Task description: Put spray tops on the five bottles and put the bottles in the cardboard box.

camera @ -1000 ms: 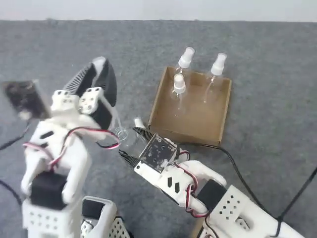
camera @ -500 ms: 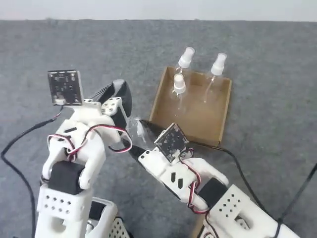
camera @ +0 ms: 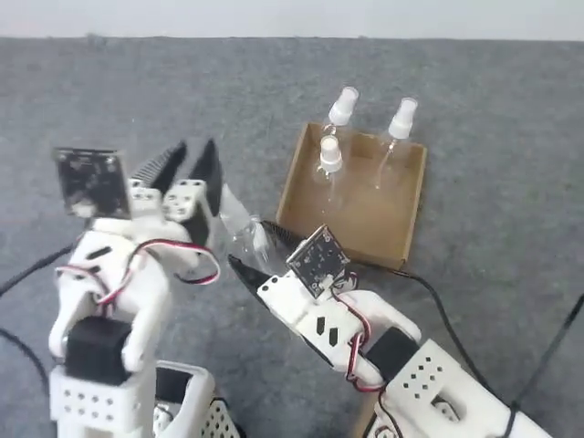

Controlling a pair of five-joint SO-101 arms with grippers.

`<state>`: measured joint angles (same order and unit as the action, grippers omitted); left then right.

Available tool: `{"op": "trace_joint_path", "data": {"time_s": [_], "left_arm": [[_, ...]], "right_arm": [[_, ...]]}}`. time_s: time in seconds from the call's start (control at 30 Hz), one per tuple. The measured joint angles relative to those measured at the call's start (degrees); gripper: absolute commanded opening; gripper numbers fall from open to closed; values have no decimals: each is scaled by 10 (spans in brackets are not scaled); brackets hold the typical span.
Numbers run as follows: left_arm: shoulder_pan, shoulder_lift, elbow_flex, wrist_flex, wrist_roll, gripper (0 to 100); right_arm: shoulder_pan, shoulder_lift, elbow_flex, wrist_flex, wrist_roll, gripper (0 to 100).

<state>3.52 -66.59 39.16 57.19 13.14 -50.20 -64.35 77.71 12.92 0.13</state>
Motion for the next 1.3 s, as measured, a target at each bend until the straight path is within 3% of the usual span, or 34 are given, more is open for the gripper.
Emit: {"op": "trace_joint_path", "data": {"time_s": [0.33,0.47,0.67,1.13,1.3], "left_arm": [[-40,41,36,-21,-7,77],[-7,49,68,-21,-32,24],[47,49,76,-21,-53,21],[97,49,76,-15,-56,21],[74,49,73,-14,-56,22]], "right_arm": [[0,-1,5,0,0,6],[0,-1,5,0,0,6],[0,-1,5,0,0,6],[0,-1,5,0,0,6],[1,-1,5,0,0,6]]}}
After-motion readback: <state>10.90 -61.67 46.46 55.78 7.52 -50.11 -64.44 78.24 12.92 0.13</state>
